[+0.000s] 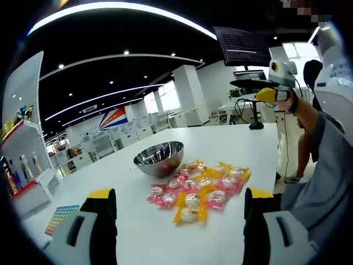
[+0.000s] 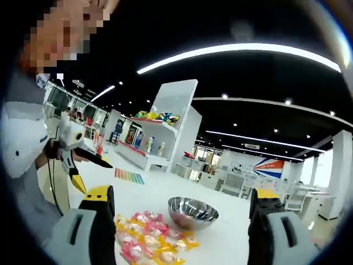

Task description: Pick up the marshmallows scattered on the table and place them into the bowl on the table

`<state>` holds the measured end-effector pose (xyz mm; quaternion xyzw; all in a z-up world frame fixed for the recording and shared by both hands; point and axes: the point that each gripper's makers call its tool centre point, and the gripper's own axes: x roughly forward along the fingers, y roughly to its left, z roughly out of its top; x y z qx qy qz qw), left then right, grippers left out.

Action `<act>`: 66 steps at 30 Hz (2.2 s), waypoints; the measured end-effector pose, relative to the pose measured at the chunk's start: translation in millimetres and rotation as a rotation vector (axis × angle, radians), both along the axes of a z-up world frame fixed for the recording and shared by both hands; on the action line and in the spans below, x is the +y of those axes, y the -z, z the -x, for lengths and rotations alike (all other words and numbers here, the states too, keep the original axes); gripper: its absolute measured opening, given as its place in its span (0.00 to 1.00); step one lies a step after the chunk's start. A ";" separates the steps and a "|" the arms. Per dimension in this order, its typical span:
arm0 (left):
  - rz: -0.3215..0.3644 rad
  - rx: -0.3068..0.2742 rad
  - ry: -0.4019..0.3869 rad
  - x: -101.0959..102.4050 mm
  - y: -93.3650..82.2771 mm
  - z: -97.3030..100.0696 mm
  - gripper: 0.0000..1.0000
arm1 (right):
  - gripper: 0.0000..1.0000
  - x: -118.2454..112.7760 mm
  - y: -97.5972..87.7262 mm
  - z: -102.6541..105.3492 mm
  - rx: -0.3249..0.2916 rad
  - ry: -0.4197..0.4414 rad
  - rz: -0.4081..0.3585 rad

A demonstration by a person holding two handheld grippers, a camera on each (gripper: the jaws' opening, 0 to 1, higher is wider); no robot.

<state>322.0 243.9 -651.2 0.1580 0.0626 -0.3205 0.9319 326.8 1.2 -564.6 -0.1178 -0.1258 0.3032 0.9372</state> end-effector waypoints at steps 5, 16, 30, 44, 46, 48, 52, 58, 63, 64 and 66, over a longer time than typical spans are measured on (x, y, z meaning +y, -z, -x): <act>-0.008 0.014 -0.002 -1.1 5.1 0.3 0.96 | 0.97 -2.2 44.8 -7.1 0.109 0.012 -0.017; -0.019 0.016 -0.012 2.7 6.3 1.8 0.96 | 0.97 -2.2 53.4 -5.5 0.137 0.022 -0.056; -0.010 0.013 0.005 -1.0 5.5 3.5 0.96 | 0.87 -14.5 89.7 -26.4 0.218 0.265 -0.108; -0.053 0.029 -0.017 9.4 15.9 3.7 0.96 | 0.63 11.4 183.3 -40.7 0.322 0.409 -0.025; -0.033 0.038 -0.001 6.5 16.2 5.6 0.96 | 0.59 13.6 192.0 -39.5 0.342 0.418 -0.010; -0.025 0.039 0.002 5.8 15.8 5.9 0.96 | 0.56 15.5 196.0 -38.2 0.345 0.420 -0.002; -0.027 0.036 -0.002 6.5 16.6 4.3 0.96 | 0.45 18.8 200.3 -37.3 0.358 0.417 0.002; -0.027 0.040 -0.001 6.2 19.2 4.5 0.96 | 0.37 17.0 206.9 -37.0 0.384 0.419 0.002; -0.028 0.041 -0.008 6.9 20.9 3.8 0.96 | 0.31 18.7 213.1 -37.2 0.412 0.408 -0.001; -0.029 0.042 -0.007 7.0 21.1 3.9 0.96 | 0.29 18.5 213.7 -37.2 0.413 0.409 0.004; -0.027 0.043 -0.006 6.5 21.3 4.3 0.96 | 0.26 19.4 214.7 -36.8 0.423 0.402 -0.003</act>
